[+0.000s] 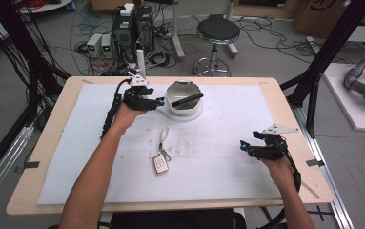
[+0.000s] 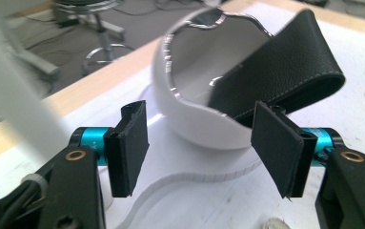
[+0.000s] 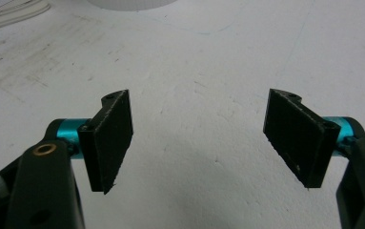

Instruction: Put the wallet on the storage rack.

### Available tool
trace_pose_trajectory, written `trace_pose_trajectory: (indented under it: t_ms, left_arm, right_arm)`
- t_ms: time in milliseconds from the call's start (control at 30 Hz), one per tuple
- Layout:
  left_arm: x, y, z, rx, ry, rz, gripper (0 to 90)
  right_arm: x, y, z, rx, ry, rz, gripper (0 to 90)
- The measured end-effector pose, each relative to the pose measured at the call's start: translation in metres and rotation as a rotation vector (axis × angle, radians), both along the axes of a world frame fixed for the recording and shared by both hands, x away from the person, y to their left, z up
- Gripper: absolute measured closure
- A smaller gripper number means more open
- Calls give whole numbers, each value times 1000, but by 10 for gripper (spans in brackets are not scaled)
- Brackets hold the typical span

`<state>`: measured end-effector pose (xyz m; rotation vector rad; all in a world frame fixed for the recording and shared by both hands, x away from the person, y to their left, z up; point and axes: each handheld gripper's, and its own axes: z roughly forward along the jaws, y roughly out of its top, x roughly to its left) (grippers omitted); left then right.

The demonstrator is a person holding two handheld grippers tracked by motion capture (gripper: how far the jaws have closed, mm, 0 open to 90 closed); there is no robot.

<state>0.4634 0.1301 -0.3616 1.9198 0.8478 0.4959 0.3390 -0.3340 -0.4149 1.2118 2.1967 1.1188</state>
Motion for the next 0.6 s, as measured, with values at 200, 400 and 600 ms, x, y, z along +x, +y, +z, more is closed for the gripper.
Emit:
trace_pose_trajectory:
  t_ms: [200,400,600]
  left_arm:
    - [-32,22,0,-60,-37,55,318]
    - [-76,52,-10,-97,-139,101,272]
    - [-103,73,-25,-130,-156,137,252]
  right_arm:
    - [0,0,1,-2,-4,-2,256]
    - [0,3,2,-9,-22,-5,252]
    - [2,6,5,-11,-40,-14,218]
